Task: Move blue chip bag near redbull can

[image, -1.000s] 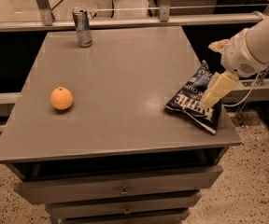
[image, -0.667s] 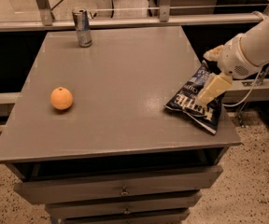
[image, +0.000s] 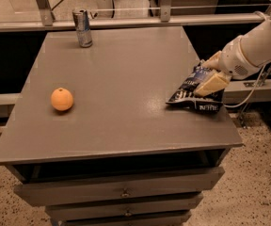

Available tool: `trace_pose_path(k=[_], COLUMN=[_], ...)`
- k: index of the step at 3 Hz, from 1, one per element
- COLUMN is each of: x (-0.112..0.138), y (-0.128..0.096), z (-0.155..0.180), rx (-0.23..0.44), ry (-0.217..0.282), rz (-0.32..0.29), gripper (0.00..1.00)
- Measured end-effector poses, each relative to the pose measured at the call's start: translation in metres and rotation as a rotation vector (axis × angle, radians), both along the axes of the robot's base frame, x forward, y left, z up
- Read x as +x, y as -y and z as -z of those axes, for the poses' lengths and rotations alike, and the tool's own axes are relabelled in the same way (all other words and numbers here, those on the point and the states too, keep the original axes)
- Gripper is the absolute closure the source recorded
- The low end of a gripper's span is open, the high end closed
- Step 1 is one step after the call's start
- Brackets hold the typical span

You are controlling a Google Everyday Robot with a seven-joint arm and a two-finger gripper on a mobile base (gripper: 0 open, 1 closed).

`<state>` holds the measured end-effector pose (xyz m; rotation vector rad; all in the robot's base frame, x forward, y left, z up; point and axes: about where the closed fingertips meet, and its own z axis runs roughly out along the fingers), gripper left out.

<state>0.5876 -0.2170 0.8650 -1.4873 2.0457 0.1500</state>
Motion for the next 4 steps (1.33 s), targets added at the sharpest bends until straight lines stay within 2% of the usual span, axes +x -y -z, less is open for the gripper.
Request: trace_pose_path(k=[1,2,3,4], x=[0.000,0.001,0.004,0.005], y=[-0.009,-0.011,-0.013,-0.023], z=[-0.028,-0.063,-0.087,-0.085], rx=[0.043,0.133,0.165,0.186], ry=[0.022,0.032,0.065,0.069], rz=[-0.033,-0.055,-0.064,-0.093], gripper=[0.87,1.00,1.00,1.00])
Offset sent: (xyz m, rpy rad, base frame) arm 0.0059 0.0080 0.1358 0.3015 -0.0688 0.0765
